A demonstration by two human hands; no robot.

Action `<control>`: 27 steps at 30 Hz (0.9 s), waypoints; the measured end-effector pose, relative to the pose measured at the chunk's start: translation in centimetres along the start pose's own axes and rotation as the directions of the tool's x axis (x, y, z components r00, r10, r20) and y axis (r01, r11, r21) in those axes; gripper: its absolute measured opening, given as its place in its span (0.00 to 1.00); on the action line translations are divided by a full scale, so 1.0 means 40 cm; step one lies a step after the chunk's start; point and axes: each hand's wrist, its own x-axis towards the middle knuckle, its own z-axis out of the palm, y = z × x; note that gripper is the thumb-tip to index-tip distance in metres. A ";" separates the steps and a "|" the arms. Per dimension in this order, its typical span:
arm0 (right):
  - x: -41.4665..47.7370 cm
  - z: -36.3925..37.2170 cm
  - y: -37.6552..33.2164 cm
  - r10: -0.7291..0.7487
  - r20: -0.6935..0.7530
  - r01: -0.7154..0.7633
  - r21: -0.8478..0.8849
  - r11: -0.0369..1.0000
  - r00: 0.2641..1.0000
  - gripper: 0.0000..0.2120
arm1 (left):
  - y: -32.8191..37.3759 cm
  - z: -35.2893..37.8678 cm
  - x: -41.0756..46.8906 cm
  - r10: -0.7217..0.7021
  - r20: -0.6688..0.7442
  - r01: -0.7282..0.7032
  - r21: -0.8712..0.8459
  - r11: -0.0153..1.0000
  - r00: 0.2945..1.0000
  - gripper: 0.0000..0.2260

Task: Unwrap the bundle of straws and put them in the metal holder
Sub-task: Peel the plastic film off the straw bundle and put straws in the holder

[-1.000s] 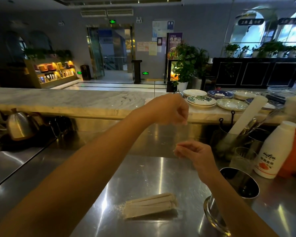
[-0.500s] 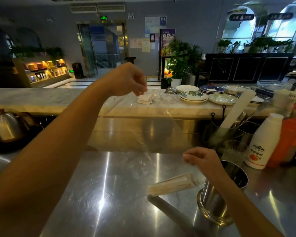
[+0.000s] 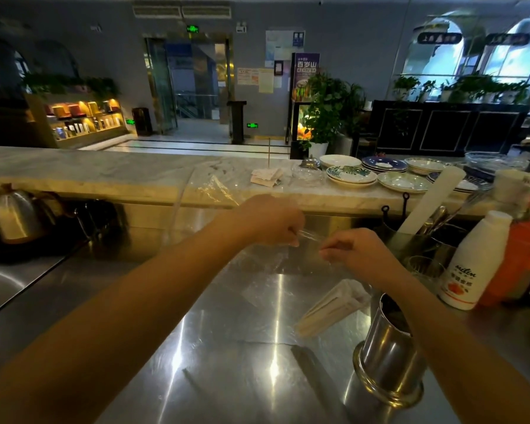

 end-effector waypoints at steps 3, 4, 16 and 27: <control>-0.021 0.013 0.024 0.047 0.028 -0.048 0.063 0.997 0.999 0.04 | -0.021 0.022 -0.002 0.000 -0.033 -0.001 -0.006 1.000 0.999 0.08; -0.029 0.020 0.036 0.071 0.039 -0.074 0.073 0.995 0.997 0.06 | -0.028 0.027 -0.003 -0.003 -0.046 0.003 0.002 1.000 0.999 0.07; -0.059 0.117 0.085 0.126 0.015 -0.127 0.134 0.983 0.992 0.05 | -0.114 0.014 -0.047 -0.116 0.015 0.117 -0.113 0.987 0.993 0.01; -0.044 0.126 0.060 0.149 -0.107 -0.131 0.155 0.979 0.983 0.04 | -0.204 0.157 -0.142 -0.271 0.174 0.292 -0.111 0.950 0.947 0.07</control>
